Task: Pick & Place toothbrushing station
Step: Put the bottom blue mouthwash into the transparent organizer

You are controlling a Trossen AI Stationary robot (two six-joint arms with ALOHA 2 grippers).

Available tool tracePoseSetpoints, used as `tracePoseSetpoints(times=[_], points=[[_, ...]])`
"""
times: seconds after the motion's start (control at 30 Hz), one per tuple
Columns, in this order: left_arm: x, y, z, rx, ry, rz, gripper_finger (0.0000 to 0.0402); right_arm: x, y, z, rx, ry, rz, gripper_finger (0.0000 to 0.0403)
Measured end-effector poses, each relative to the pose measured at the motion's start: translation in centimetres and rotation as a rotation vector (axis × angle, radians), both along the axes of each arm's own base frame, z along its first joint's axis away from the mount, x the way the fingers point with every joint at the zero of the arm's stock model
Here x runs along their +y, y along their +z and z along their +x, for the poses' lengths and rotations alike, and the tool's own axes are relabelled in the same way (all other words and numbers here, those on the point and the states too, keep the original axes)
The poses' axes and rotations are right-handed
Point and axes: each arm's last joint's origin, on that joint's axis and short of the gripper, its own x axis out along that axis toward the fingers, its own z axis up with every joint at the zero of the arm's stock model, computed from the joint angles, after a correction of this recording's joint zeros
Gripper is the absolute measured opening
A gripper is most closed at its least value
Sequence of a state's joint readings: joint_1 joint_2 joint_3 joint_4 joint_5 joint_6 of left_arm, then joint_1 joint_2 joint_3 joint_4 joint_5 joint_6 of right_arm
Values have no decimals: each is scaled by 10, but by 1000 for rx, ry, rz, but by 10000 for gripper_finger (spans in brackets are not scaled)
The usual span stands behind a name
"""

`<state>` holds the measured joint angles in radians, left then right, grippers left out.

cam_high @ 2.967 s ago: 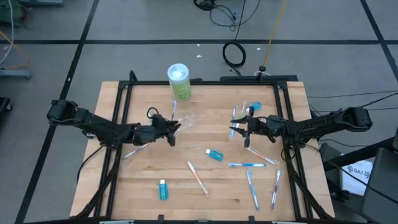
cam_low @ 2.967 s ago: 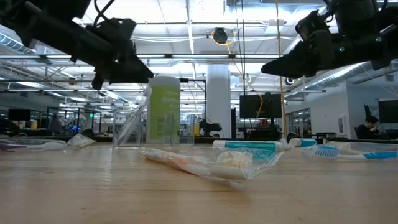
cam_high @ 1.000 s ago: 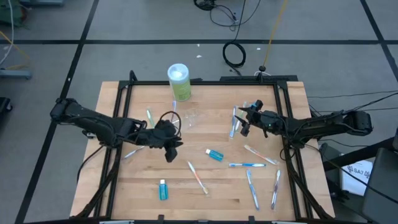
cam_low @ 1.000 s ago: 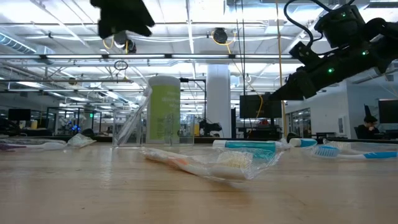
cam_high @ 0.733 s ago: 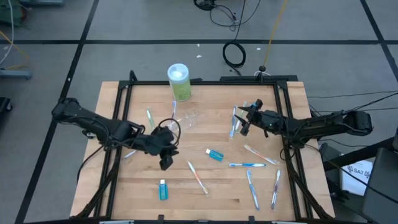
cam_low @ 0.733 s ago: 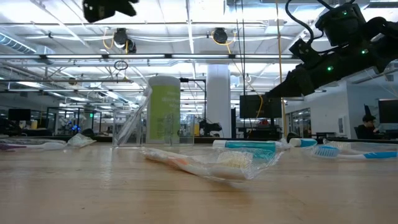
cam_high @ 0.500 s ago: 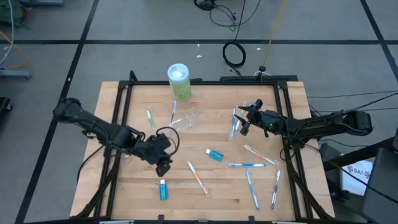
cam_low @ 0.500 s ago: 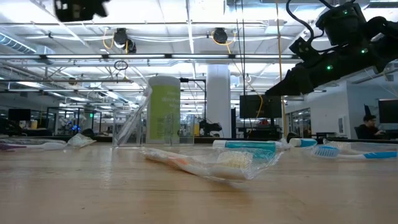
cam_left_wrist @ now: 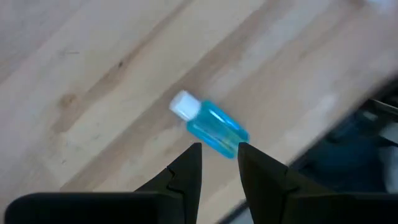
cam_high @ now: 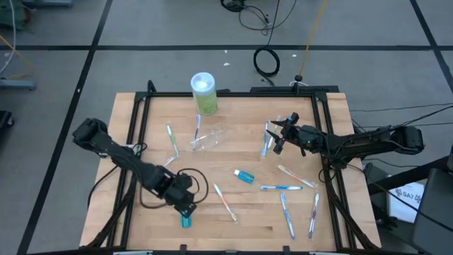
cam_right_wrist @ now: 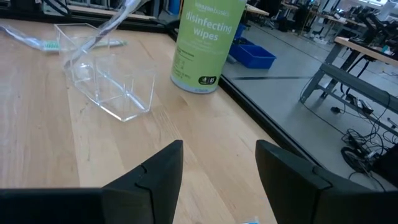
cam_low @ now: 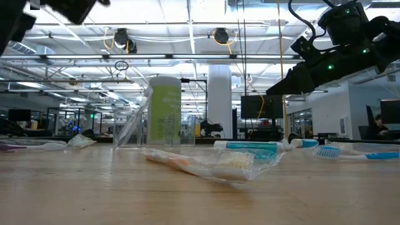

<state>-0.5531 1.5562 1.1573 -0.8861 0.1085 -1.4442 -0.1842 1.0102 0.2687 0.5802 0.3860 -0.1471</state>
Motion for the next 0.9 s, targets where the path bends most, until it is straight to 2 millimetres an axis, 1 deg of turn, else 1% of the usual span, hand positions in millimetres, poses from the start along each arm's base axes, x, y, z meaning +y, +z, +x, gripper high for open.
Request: tracePoseSetpoints(times=[0.13,0.33,0.47,0.6,0.73,0.9], points=[[-3,-17,7,91,10,-15,117,1,0,0,-2,8,4,196],[-3,-35,14,173,-49,-46,163,3,2,2,-26,109,24,196],[-3,-37,16,178,-39,-41,202,3,4,3,-49,112,19,196],[0,-38,16,177,104,16,229,3,4,3,-49,111,19,196],[0,-38,16,173,232,46,233,3,4,3,-49,111,19,196],[-6,-38,12,181,276,46,221,3,4,3,-49,110,19,196]])
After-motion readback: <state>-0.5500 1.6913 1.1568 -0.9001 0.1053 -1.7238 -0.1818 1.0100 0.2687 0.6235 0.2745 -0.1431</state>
